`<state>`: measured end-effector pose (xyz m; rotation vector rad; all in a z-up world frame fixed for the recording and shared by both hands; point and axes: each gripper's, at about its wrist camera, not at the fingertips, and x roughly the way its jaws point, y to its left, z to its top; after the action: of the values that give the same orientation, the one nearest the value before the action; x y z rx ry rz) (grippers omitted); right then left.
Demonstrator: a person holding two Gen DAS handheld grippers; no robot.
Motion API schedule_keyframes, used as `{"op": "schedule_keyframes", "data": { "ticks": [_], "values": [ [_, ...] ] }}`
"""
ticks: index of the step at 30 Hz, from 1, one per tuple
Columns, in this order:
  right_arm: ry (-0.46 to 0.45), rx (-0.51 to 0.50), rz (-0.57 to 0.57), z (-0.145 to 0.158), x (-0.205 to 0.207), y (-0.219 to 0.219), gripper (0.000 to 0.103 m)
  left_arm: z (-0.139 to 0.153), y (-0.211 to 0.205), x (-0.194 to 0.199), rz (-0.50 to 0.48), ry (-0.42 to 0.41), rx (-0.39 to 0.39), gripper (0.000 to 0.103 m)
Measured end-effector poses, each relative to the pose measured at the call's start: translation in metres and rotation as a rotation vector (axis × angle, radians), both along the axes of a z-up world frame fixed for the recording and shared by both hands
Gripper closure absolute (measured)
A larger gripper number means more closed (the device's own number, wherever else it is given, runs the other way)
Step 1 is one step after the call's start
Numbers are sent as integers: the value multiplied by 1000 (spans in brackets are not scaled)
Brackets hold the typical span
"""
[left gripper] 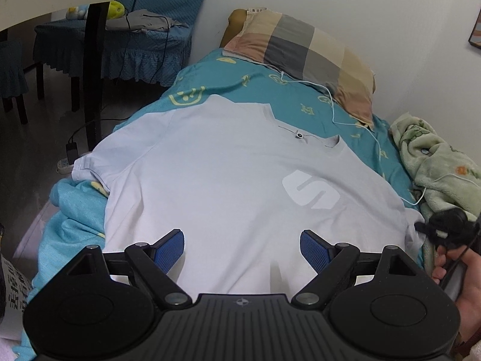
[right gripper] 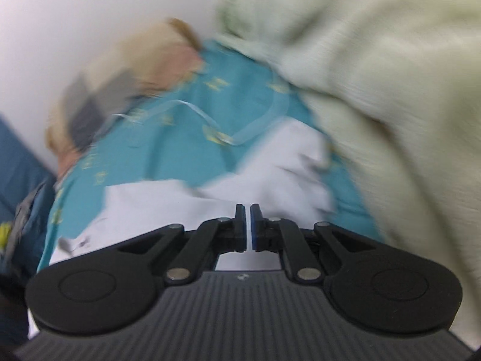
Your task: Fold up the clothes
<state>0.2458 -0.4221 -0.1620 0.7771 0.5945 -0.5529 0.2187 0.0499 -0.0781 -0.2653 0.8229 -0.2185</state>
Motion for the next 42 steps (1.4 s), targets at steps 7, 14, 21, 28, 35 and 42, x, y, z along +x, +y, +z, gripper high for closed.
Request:
{"op": "schedule_keyframes", "data": {
  "ticks": [7, 14, 21, 28, 35, 42],
  "values": [
    [21, 51, -34, -21, -5, -8, 48, -8, -3, 3, -2, 31, -9, 17],
    [76, -40, -149, -29, 14, -7, 48, -18, -5, 9, -8, 56, -10, 16],
    [73, -114, -218, -29, 36, -4, 30, -26, -8, 15, -15, 77, -16, 16],
    [105, -209, -273, -27, 49, -15, 88, -30, -8, 20, -11, 90, -26, 16],
    [-15, -272, -151, 11, 41, 4, 95, -26, -5, 21, 7, 76, -49, 16],
    [-255, -480, 258, 87, 58, 136, 95, -7, 16, 14, 81, 13, -78, 16]
  ]
}}
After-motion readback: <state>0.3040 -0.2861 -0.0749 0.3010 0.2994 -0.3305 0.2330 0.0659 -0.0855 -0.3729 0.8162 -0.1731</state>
